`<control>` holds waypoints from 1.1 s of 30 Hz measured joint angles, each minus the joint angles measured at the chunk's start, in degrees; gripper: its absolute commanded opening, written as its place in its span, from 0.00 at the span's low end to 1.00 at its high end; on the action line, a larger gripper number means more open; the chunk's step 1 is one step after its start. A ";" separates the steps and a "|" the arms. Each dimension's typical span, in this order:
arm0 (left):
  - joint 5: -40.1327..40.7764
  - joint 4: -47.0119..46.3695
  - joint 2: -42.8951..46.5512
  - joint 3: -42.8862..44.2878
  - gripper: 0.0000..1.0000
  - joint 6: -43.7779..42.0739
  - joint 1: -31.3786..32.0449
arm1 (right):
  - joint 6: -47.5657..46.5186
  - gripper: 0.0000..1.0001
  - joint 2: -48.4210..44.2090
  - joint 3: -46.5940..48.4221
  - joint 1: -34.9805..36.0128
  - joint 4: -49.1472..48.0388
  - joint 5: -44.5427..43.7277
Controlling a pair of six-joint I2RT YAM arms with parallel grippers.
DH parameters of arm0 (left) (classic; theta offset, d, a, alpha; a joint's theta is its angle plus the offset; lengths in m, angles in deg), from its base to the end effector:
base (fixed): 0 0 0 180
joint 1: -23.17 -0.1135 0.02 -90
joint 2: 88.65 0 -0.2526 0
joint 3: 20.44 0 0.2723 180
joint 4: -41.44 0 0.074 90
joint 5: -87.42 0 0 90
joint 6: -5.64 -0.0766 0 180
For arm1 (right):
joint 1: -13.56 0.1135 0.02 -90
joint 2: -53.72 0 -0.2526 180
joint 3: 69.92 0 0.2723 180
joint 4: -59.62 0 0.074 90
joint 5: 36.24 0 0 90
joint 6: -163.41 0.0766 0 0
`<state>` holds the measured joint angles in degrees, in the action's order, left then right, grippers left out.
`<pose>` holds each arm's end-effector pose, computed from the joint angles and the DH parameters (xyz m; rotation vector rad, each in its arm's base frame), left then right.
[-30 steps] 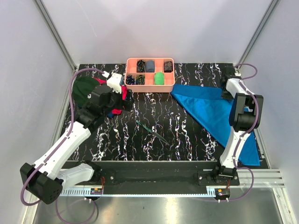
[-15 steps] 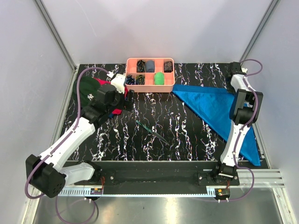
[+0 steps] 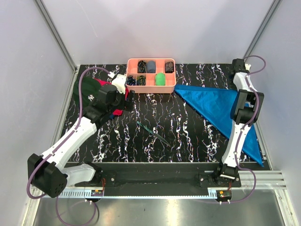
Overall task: Fold the napkin, place the utensils inside, and roll it up
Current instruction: Fold the napkin
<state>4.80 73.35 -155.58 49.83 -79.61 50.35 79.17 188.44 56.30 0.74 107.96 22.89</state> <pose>0.2932 -0.1395 0.2900 0.3248 2.0460 -0.2099 0.5212 -0.1589 0.1357 0.6074 2.4379 -0.7359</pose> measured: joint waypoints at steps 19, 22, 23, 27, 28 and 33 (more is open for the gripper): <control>0.00 -0.02 -0.04 -0.02 0.99 -0.02 -0.70 | -1.09 0.00 5.53 10.58 -1.46 1.75 -1.29; 0.00 -0.02 -0.04 -0.02 0.99 -0.02 -0.74 | -1.14 0.00 5.95 11.10 -1.60 1.95 -1.44; 0.00 0.00 -0.04 -0.02 0.99 -0.02 -0.76 | -1.18 0.00 6.14 11.30 -1.60 2.16 -1.46; 0.00 0.00 -0.04 -0.02 0.99 -0.02 -0.90 | -1.27 0.00 7.45 12.48 -1.66 2.56 -1.51; 0.00 -0.02 -0.04 -0.04 0.99 -0.02 -0.90 | -1.27 0.00 7.72 12.72 -1.66 2.73 -1.51; -0.02 -0.02 -0.04 -0.04 0.99 -0.02 -0.96 | -1.44 0.31 8.70 13.68 -1.70 3.61 -1.07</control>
<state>4.78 73.33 -155.63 49.78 -79.63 49.38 77.73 197.14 69.98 -0.96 111.57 21.82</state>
